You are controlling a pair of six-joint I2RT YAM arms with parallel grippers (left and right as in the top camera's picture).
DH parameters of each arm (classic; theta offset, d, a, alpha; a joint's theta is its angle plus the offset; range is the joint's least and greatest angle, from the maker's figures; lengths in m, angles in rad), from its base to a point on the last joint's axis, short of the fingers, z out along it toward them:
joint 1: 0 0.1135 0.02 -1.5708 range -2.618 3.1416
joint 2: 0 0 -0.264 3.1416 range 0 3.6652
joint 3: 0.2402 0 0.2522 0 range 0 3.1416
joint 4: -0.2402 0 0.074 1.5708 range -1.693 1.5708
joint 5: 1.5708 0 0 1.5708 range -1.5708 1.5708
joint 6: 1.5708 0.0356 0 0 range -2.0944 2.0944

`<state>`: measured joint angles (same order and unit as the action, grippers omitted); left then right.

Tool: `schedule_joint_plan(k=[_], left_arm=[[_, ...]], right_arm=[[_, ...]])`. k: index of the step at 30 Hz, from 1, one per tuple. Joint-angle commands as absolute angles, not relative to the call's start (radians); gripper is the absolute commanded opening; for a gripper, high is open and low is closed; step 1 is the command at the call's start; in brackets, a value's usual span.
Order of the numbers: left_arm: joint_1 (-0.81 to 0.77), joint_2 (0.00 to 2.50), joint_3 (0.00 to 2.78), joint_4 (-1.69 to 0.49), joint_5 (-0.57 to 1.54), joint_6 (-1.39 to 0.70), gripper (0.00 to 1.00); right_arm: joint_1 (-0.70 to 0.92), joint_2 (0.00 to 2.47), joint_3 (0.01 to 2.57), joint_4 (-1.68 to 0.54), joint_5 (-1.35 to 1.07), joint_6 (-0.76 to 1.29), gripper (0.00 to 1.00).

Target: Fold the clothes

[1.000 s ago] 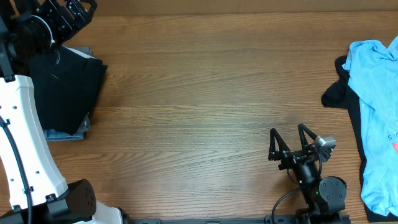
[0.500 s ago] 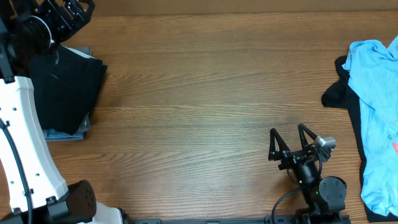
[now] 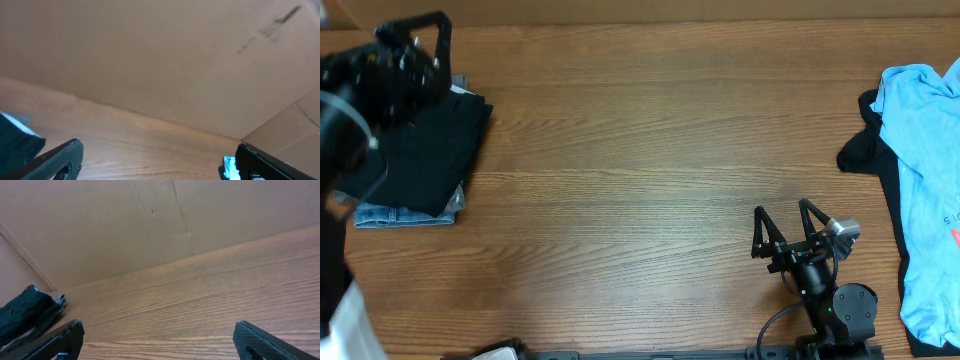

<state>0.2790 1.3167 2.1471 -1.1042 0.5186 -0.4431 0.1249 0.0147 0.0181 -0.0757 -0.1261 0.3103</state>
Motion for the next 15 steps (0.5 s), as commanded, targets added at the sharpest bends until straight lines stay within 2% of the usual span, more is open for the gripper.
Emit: schedule_joint_plan(k=[1, 15], left_arm=[[0.280, 1.229, 2.149, -1.107, 0.512, -0.442, 1.00], [0.280, 0.947, 2.148, -1.359, 0.506, -0.423, 1.00]], right_arm=[[0.128, 0.003, 0.008, -0.072, -0.120, 0.311, 1.00], [0.128, 0.003, 0.008, -0.072, -0.120, 0.311, 1.00]])
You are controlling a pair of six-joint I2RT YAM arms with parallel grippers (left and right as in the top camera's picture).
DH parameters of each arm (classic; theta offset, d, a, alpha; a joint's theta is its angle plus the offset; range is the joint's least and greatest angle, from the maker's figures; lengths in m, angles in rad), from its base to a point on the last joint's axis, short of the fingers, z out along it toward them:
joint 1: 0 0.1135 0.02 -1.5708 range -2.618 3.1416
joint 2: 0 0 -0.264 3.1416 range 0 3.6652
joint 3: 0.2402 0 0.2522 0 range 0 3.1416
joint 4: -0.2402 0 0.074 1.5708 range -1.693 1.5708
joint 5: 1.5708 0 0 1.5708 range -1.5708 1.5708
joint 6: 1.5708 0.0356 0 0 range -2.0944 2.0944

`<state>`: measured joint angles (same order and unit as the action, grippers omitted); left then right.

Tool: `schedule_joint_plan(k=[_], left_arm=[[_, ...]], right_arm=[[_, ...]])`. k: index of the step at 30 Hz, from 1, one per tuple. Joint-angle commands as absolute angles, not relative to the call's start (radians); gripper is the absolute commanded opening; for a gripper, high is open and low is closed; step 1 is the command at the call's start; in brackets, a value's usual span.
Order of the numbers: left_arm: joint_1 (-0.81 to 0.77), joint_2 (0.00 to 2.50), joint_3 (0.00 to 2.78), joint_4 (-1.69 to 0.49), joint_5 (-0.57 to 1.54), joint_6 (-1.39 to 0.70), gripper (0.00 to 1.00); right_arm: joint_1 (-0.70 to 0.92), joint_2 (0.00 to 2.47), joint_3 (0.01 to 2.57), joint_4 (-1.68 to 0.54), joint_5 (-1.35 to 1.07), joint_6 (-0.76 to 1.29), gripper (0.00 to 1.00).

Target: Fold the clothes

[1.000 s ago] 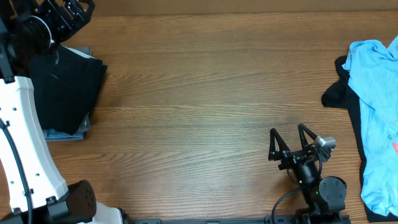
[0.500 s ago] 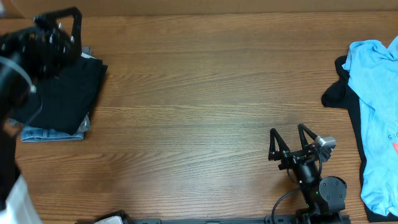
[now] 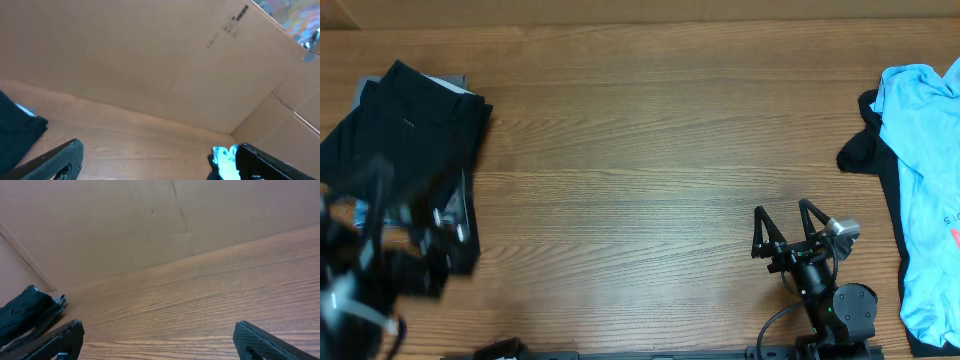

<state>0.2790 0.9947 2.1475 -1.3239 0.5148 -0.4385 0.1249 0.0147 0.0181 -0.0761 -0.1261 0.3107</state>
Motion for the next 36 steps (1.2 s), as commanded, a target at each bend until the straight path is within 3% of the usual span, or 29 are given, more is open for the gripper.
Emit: schedule_joint_plan(k=[1, 12, 24, 36], left_arm=[[0.280, 0.933, 2.148, -1.375, 0.506, -0.423, 1.00], [0.280, 0.797, 2.096, -1.596, 0.506, -0.443, 1.00], [0.280, 0.662, 1.803, -1.596, 0.505, -0.517, 1.00], [0.226, 0.443, 1.232, -1.241, 0.413, -0.750, 1.00]], right_arm=[[0.128, 0.003, 0.008, -0.072, -0.120, 0.311, 1.00], [0.128, 0.003, 0.008, -0.072, -0.120, 0.311, 1.00], [0.128, 0.003, 0.008, -0.072, -0.120, 0.311, 1.00], [0.128, 0.003, 0.008, -0.072, -0.120, 0.311, 1.00]])
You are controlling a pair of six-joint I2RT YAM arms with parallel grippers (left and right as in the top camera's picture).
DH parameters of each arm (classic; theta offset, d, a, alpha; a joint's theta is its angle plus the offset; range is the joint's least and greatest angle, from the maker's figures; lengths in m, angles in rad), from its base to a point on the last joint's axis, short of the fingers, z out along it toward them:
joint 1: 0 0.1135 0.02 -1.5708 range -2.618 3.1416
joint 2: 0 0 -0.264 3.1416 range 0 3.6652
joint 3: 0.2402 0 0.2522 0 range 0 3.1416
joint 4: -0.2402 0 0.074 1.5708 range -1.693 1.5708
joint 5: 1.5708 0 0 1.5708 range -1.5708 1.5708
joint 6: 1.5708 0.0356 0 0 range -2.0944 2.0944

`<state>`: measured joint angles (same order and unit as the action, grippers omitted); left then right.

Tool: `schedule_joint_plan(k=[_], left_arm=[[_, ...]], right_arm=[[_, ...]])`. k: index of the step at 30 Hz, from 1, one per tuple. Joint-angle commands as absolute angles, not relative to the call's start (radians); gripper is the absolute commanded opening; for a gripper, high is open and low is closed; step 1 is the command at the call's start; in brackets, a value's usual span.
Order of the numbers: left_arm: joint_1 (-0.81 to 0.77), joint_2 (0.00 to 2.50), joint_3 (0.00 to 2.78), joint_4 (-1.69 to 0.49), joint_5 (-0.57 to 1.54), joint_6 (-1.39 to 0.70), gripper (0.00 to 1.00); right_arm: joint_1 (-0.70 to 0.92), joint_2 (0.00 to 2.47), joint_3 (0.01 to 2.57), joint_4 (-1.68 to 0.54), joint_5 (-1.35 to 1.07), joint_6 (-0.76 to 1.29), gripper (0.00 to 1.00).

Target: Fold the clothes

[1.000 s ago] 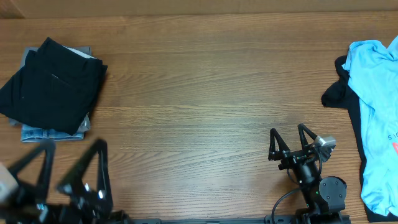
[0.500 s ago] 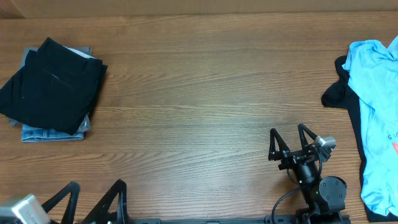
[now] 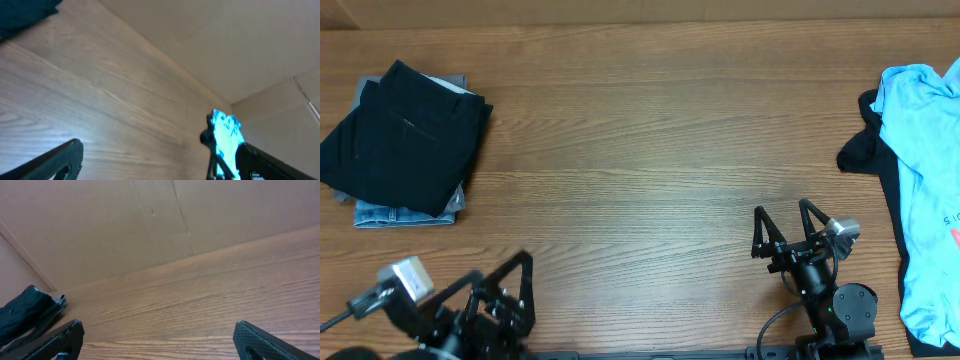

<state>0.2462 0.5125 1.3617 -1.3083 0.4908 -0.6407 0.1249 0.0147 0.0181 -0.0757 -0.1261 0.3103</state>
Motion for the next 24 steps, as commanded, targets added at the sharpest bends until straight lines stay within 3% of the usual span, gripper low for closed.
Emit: schedule_joint_plan(k=[1, 10, 24], left_arm=[[0.224, 0.427, 1.190, -1.218, 0.391, -0.770, 1.00], [0.165, 0.289, 0.818, -0.996, 0.143, -0.925, 1.00], [0.062, 0.121, 0.336, -0.335, 0.046, -0.921, 1.00]], right_arm=[[0.128, 0.003, 0.008, -0.072, -0.120, 0.311, 1.00], [0.128, 0.003, 0.008, -0.072, -0.120, 0.311, 1.00], [0.128, 0.003, 0.008, -0.072, -0.120, 0.311, 1.00]])
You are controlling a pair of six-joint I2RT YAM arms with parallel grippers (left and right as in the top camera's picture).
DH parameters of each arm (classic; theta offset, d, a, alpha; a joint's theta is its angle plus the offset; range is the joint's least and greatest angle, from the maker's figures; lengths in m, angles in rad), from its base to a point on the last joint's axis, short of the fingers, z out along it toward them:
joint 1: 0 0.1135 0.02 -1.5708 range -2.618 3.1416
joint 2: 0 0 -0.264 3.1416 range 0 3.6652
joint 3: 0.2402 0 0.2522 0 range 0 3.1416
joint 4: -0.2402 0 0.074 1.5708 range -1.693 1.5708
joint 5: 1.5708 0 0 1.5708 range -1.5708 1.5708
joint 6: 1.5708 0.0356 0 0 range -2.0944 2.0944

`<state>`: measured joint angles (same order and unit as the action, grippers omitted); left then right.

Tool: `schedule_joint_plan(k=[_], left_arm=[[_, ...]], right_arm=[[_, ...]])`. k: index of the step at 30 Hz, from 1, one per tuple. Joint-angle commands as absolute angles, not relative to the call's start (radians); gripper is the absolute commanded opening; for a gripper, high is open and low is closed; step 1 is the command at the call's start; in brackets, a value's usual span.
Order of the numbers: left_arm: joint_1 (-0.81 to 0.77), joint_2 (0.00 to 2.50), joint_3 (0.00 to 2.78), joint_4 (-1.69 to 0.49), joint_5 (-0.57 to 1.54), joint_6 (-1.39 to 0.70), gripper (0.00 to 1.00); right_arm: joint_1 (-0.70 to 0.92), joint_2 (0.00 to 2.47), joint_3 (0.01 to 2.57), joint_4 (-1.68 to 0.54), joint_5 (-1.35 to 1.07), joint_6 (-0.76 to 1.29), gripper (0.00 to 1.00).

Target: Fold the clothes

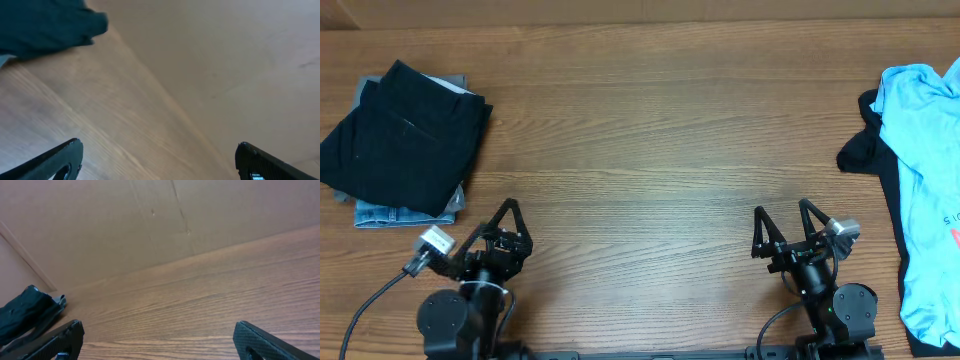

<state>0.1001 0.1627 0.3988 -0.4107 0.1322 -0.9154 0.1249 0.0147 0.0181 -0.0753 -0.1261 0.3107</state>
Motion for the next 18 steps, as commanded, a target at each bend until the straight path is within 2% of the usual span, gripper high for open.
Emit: schedule_joint_plan(k=[1, 7, 18], left_arm=[[0.049, 0.111, 0.313, -0.294, 0.017, -0.920, 1.00], [0.004, 0.071, 0.233, -0.200, -0.130, -0.920, 1.00], [0.004, 0.019, 0.097, -0.062, -0.146, -0.867, 1.00]], right_arm=[[0.128, 0.003, 0.008, -0.072, -0.120, 0.311, 1.00], [0.128, 0.003, 0.008, -0.072, -0.120, 0.311, 1.00], [0.128, 0.003, 0.008, -0.072, -0.120, 0.311, 1.00]])
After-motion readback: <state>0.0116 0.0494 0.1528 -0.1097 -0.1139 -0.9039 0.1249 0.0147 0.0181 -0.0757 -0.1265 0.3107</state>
